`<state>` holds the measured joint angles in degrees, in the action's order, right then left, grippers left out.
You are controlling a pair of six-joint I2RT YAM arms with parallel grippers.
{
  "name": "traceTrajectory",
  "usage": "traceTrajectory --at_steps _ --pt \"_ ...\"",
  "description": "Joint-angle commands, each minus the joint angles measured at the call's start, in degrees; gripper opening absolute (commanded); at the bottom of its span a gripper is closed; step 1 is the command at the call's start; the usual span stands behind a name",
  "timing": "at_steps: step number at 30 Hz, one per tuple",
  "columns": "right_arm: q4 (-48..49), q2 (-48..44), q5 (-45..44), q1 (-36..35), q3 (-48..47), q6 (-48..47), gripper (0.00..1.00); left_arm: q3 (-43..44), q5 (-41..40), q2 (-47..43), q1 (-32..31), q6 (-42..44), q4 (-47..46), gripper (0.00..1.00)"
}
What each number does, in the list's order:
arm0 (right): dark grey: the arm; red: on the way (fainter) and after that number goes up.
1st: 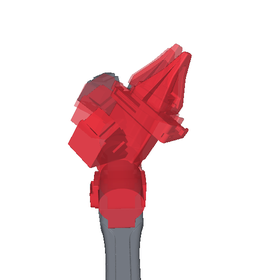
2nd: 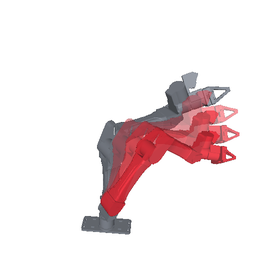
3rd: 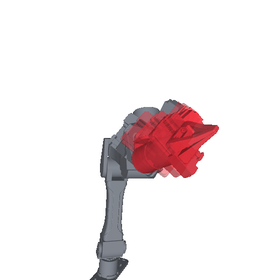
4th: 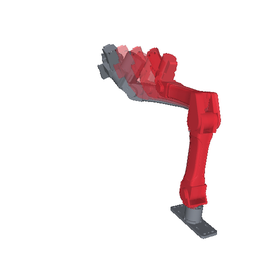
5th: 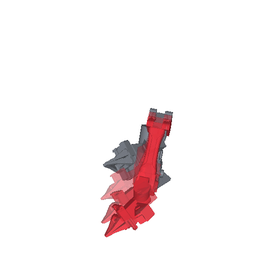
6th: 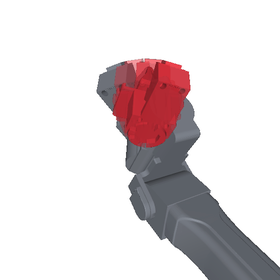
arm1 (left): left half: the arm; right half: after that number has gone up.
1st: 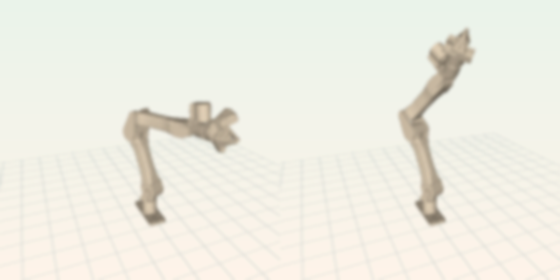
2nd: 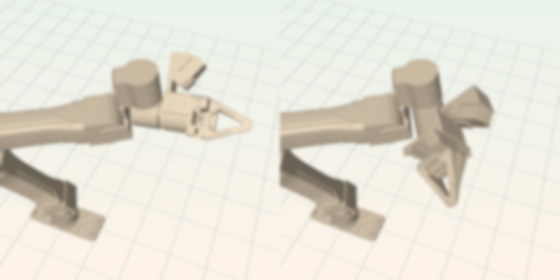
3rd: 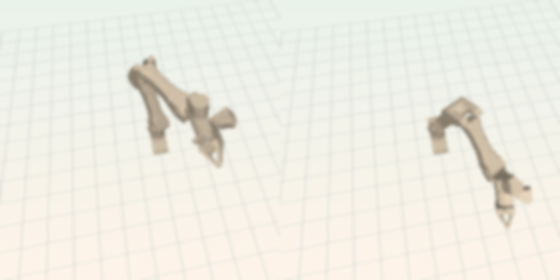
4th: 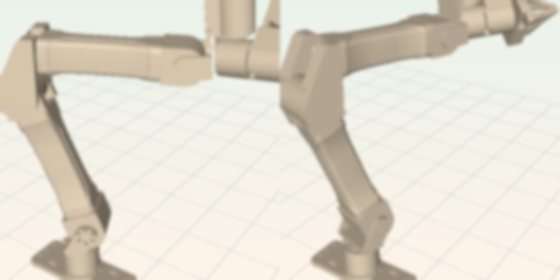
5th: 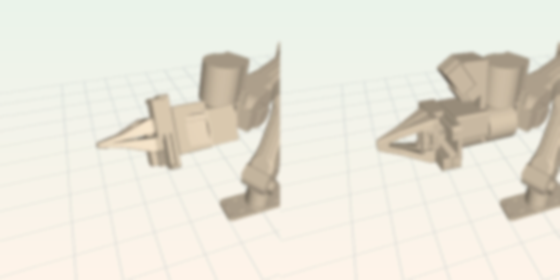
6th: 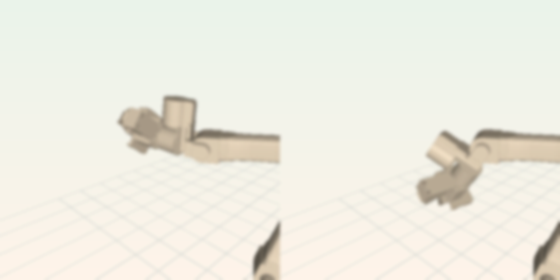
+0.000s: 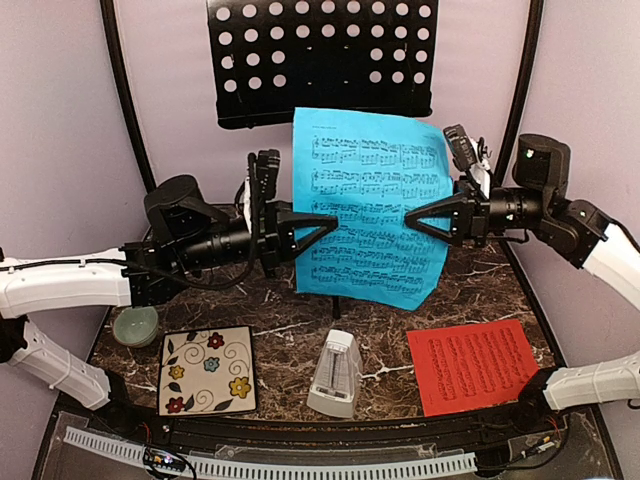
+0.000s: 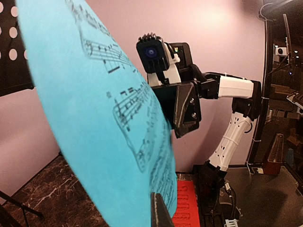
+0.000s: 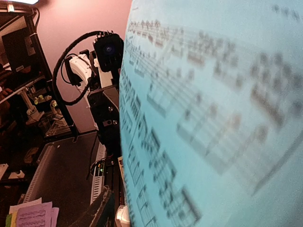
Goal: Set up the instrument practice props
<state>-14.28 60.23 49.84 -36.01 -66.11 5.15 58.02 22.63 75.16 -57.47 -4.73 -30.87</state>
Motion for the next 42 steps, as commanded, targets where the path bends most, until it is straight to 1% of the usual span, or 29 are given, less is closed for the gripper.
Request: traceTrajectory --at_steps 1,3,6,11,12,14,17,18,19,20,21,22,24,26,30,32,34,37,42 --pt "14.3 -2.3 -4.4 -0.2 5.9 7.6 0.51 -2.2 -4.2 -2.8 0.2 -2.4 -6.7 0.0" --pt "17.7 -2.7 -4.7 -0.2 7.6 9.8 0.51 -2.4 -4.8 -2.7 0.2 -2.9 -7.1 0.0" --pt "19.2 -3.4 -6.3 -0.2 8.5 10.8 0.5 -2.5 -6.4 -2.8 0.2 -3.3 -7.1 0.0" --pt "21.3 -4.9 -10.8 -0.2 8.5 11.0 0.39 -0.9 -5.3 -1.6 0.2 -2.9 -4.0 0.0" --pt "21.7 -5.0 -11.6 -0.2 8.3 11.1 0.36 -0.6 -5.1 -1.3 0.2 -2.9 -3.6 0.0" --pt "22.2 -4.8 -12.5 -0.2 7.6 11.2 0.26 -0.1 -5.9 -1.1 0.2 -2.5 -2.3 0.0" --pt "21.1 -4.1 -14.6 -0.2 5.6 10.8 0.01 1.7 -8.3 -1.2 0.2 -1.3 0.6 0.0" --pt "20.3 -3.8 -15.7 -0.2 4.6 10.2 0.0 2.3 -9.1 -1.3 0.2 -0.7 1.7 0.0" --pt "19.4 -3.6 -16.8 -0.2 3.8 9.5 0.0 3.0 -10.0 -1.5 0.2 0.1 2.7 0.03" --pt "18.8 -3.5 -17.9 -0.2 2.9 8.3 0.0 3.6 -10.9 -1.7 0.2 1.0 3.7 0.12" --pt "18.2 -3.4 -18.8 -0.2 2.1 7.1 0.0 4.4 -12.1 -1.9 0.2 2.5 5.0 0.25" --pt "17.7 -3.3 -19.4 -0.2 1.2 5.8 0.0 5.1 -13.7 -2.3 0.2 4.1 6.4 0.35" --pt "16.6 -3.0 -21.1 -0.3 -1.8 3.1 0.0 6.4 -18.7 -3.4 0.2 7.4 8.9 0.43" --pt "15.6 -2.3 -22.2 -0.2 -4.8 1.1 0.0 7.1 -22.6 -4.6 0.2 9.8 10.3 0.45" --pt "15.9 0.2 -22.5 -0.2 -10.0 -1.8 0.0 10.1 -33.7 -6.7 0.2 14.5 13.1 0.47" --pt "15.9 1.9 -22.8 -0.2 -13.1 -2.0 0.0 11.4 -36.7 -7.7 0.8 15.4 14.3 0.47" --pt "17.3 3.4 -22.8 -0.2 -15.6 -1.3 0.0 12.7 -34.9 -8.7 3.9 12.3 16.8 0.47" --pt "23.1 5.1 -22.6 -0.2 -16.4 0.0 0.0 14.1 -29.3 -10.4 10.5 5.8 19.8 0.47" --pt "24.5 11.6 -19.0 -0.2 -24.7 0.0 0.0 18.5 -24.4 -10.5 18.2 2.2 24.8 0.5"
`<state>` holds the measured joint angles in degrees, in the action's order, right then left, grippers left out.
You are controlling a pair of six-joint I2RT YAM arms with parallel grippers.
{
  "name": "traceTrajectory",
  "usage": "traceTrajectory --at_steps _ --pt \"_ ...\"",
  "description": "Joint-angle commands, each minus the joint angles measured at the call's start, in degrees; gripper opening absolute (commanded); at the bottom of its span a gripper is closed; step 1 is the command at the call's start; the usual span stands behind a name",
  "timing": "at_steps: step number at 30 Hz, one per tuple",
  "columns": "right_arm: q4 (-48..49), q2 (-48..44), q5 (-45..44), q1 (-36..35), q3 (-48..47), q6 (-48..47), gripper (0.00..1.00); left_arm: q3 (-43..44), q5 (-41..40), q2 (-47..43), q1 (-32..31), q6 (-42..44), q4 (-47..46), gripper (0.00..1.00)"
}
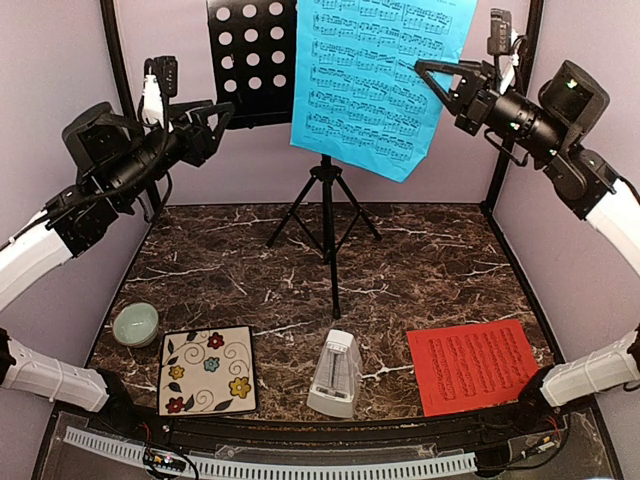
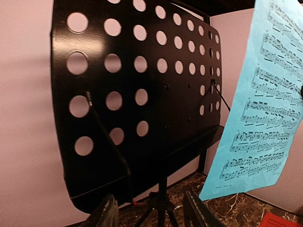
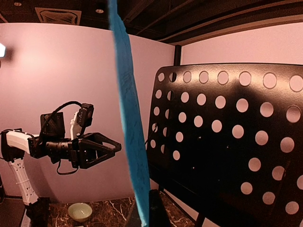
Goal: Set up the instrument practice props
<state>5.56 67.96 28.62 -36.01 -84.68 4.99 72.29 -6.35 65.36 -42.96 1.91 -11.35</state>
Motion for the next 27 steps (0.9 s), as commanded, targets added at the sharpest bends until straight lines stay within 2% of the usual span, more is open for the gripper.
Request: traceTrajectory --at_steps 1,6,15,27 --pt "4.4 5.3 2.9 -0.2 -8.0 0.0 0.0 5.2 5.5 -0.4 4.8 -5.0 5.9 0.5" --pt "3.8 11.2 3.7 -0.2 -17.0 -0.8 0.0 6.9 10.8 1.1 9.9 -8.0 5.2 0.47" --pt "-2.0 22.8 3.0 -0.2 -34.1 -5.1 0.0 14.7 15.8 7.8 12.0 -8.2 6.4 0.46" --pt "-1.5 29.9 1.7 -0.2 -39.1 -7.9 0.0 17.3 16.1 11.3 12.3 -8.9 4.1 0.41"
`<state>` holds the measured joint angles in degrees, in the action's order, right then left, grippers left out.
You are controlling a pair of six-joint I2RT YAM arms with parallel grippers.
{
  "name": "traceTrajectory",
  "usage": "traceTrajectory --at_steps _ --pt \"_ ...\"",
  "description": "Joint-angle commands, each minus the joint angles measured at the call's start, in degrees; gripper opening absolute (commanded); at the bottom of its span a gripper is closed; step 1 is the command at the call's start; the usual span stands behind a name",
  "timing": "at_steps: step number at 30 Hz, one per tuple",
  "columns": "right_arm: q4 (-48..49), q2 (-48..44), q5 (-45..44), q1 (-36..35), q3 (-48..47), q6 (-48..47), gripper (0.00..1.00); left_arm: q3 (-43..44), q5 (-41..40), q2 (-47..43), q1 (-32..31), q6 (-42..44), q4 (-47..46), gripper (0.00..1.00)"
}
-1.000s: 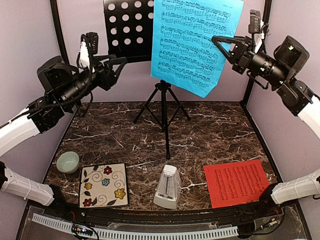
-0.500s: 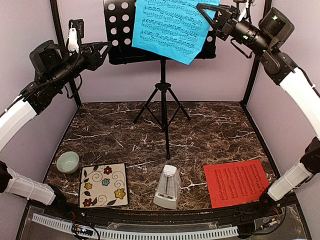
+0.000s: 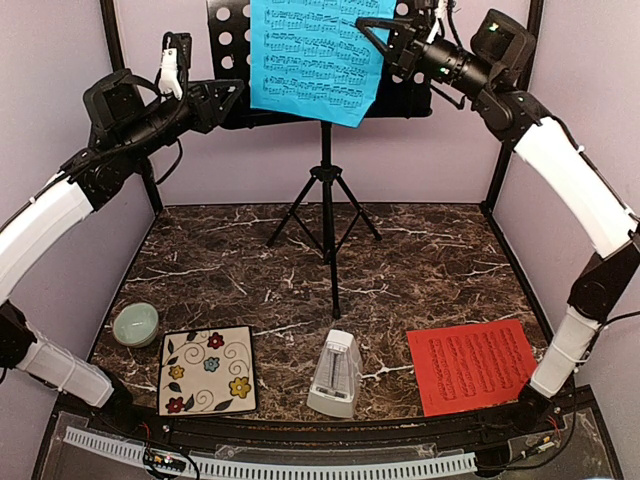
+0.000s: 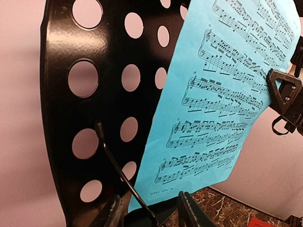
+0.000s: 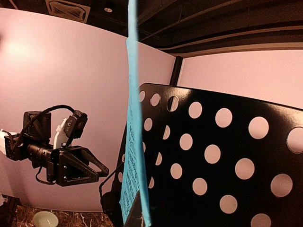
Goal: Set up the instrument practice props
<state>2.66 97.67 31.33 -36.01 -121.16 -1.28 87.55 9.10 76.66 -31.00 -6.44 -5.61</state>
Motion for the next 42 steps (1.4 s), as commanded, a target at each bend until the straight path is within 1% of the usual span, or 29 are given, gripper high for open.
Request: traceTrajectory --at_steps 1,5,12,15,18,23,27,33,37,42 --pt "1.5 0.6 -1.4 -0.2 -2.9 -2.0 0.0 2.3 0.5 0.2 0.4 -0.4 -1.6 0.4" --pt "1.7 2.1 -2.2 -0.2 -4.5 -3.3 0.0 4.3 -0.7 1.6 0.4 -0.6 -0.2 0.35" --pt "2.7 4.4 -2.5 -0.2 -6.6 -4.4 0.0 5.1 -2.4 2.2 0.7 -1.2 0.0 0.32" --pt "3.2 5.3 -2.7 -0.2 -7.2 -4.5 0.0 5.2 -2.6 2.4 0.8 -1.1 0.2 0.26" --pt "3.7 5.7 -2.5 -0.2 -7.6 -4.3 0.0 5.0 -2.9 2.1 0.8 -1.3 0.2 0.24" --pt "3.9 6.5 -2.9 -0.2 -7.8 -4.9 0.0 5.2 -3.3 2.4 0.8 -2.4 0.2 0.23" --pt "4.3 6.9 -3.1 -0.2 -7.0 -5.5 0.0 5.3 -4.1 3.1 0.8 -3.2 0.5 0.27" --pt "5.4 7.9 -3.3 -0.2 -7.2 -5.4 0.0 6.8 -1.5 4.9 0.8 -3.7 0.4 0.27" --pt "6.0 8.6 -4.2 -0.2 -7.3 -5.7 0.0 5.9 -1.3 4.3 0.8 -4.0 -1.1 0.18" --pt "7.1 9.5 -7.2 -0.2 -7.6 -5.3 0.0 2.3 -1.8 2.3 0.8 -3.0 -5.6 0.08"
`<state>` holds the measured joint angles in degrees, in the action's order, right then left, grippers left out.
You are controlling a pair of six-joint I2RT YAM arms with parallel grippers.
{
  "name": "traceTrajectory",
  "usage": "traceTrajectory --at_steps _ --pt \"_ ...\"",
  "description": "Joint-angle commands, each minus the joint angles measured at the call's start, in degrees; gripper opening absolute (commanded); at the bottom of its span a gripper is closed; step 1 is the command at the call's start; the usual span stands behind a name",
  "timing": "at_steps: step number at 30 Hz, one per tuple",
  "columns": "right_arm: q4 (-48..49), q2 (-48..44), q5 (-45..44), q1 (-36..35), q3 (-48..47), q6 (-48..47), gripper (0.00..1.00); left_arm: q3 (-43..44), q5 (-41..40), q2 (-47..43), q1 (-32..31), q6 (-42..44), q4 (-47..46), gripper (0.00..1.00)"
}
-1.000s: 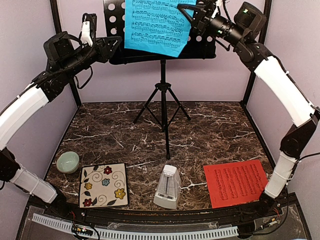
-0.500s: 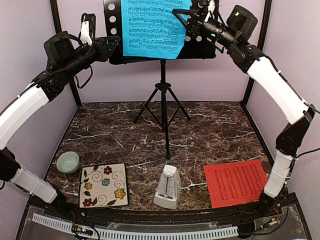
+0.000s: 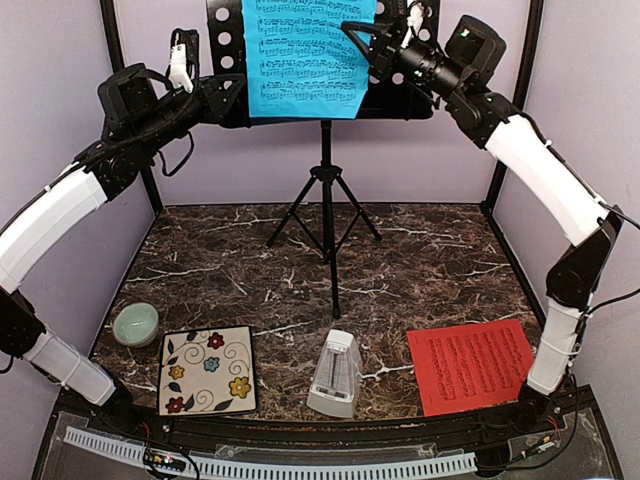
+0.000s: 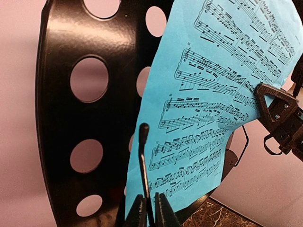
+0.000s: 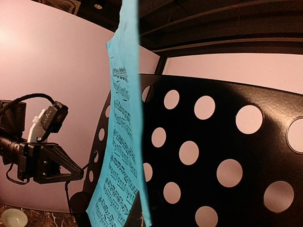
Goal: Set up the instrument practice props
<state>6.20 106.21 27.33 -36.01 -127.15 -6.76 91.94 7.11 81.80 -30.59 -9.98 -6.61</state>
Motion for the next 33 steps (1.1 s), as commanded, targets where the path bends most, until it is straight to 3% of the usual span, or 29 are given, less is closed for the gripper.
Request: traceTrajectory --at_steps 1,4,13,20,33 --pt "3.9 1.0 -3.7 -0.2 -1.6 0.3 0.0 -2.3 0.5 -2.8 0.4 0.8 -5.1 0.06" --pt "5.1 1.3 -4.6 -0.2 -1.3 0.7 0.0 -3.1 1.4 -2.7 0.4 1.0 -6.8 0.0" --pt "10.6 2.7 -1.1 -0.3 -0.2 2.3 0.0 -4.4 3.2 -2.2 0.4 2.7 -9.8 0.0" --pt "10.1 6.1 3.0 -0.3 -5.4 0.2 0.0 -4.4 4.2 -1.8 0.4 3.1 -9.5 0.0" --pt "13.0 9.2 2.5 -1.1 -7.8 -3.1 0.01 -4.2 5.1 -1.4 0.3 2.7 -9.7 0.0"
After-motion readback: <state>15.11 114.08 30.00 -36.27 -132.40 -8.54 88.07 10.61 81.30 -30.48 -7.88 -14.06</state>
